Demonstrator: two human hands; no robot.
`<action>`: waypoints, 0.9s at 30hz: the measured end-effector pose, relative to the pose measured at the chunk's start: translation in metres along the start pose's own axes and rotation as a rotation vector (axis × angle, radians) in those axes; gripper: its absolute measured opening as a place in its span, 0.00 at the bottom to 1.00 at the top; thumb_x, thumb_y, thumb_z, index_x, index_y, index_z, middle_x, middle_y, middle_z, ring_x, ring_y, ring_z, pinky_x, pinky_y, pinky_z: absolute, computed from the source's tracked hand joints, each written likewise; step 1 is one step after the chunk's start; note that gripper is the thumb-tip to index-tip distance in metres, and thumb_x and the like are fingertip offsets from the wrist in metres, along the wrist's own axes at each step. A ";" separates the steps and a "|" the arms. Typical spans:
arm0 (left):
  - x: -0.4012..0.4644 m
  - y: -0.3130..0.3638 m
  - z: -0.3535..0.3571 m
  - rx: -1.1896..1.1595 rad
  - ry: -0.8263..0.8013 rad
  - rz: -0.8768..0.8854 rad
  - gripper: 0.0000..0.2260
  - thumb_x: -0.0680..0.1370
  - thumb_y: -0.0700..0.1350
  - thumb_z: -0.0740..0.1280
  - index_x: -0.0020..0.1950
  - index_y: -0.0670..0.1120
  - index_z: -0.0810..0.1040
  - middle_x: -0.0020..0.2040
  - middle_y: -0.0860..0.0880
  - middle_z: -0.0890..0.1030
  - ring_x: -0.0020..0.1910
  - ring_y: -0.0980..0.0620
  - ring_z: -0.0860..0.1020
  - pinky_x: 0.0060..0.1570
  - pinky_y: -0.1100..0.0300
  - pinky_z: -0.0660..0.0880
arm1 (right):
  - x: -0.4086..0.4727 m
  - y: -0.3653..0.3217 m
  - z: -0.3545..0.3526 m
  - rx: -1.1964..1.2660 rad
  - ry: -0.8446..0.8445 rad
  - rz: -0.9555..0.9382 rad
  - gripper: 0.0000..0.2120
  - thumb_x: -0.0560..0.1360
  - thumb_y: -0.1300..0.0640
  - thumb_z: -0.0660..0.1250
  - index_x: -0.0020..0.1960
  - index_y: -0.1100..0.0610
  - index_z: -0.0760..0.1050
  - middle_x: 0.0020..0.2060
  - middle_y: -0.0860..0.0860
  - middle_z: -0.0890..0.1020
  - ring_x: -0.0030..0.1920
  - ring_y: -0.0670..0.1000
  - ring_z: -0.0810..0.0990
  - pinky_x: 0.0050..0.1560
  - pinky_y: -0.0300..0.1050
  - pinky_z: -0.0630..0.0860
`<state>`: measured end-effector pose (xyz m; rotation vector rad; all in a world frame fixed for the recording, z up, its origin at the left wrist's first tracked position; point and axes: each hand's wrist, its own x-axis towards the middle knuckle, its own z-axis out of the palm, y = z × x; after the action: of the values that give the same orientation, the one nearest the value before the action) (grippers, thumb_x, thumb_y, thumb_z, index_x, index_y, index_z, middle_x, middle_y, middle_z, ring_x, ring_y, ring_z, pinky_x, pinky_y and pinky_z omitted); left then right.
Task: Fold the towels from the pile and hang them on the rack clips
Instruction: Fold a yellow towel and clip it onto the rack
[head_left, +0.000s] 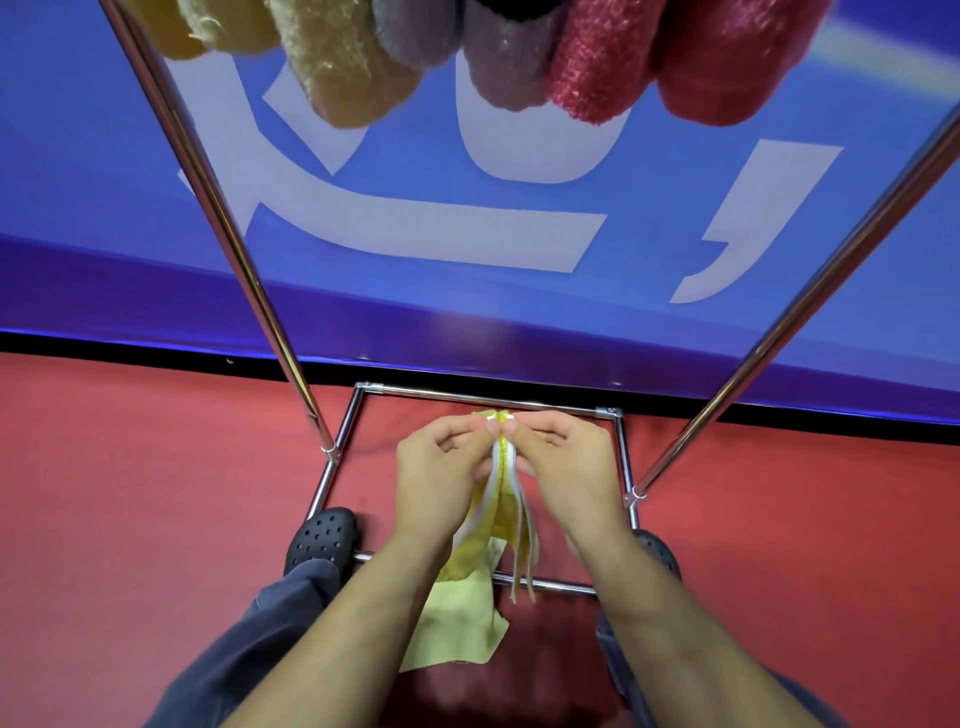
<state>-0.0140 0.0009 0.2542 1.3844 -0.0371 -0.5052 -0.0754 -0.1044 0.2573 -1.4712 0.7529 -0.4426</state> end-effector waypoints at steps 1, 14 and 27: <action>0.000 0.000 -0.001 -0.002 -0.009 0.000 0.03 0.77 0.38 0.74 0.49 0.39 0.85 0.42 0.38 0.87 0.47 0.37 0.86 0.55 0.40 0.82 | 0.000 0.000 0.000 0.000 0.000 -0.006 0.01 0.75 0.59 0.75 0.46 0.56 0.85 0.39 0.55 0.88 0.45 0.59 0.88 0.53 0.63 0.83; -0.005 0.009 -0.003 -0.134 -0.211 -0.103 0.19 0.85 0.50 0.61 0.55 0.38 0.85 0.52 0.39 0.87 0.56 0.43 0.85 0.59 0.51 0.81 | -0.002 -0.007 -0.009 -0.076 -0.037 -0.154 0.07 0.73 0.64 0.77 0.46 0.54 0.85 0.39 0.45 0.88 0.41 0.43 0.87 0.42 0.33 0.79; 0.028 -0.005 -0.043 0.604 -0.121 0.304 0.17 0.75 0.40 0.75 0.62 0.53 0.80 0.59 0.55 0.80 0.57 0.62 0.78 0.63 0.56 0.75 | 0.005 -0.007 -0.026 -0.135 -0.016 -0.199 0.04 0.83 0.56 0.65 0.50 0.51 0.78 0.47 0.53 0.82 0.43 0.46 0.86 0.49 0.50 0.85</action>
<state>0.0232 0.0302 0.2329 1.8923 -0.5276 -0.3300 -0.0884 -0.1271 0.2645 -1.6832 0.6359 -0.5390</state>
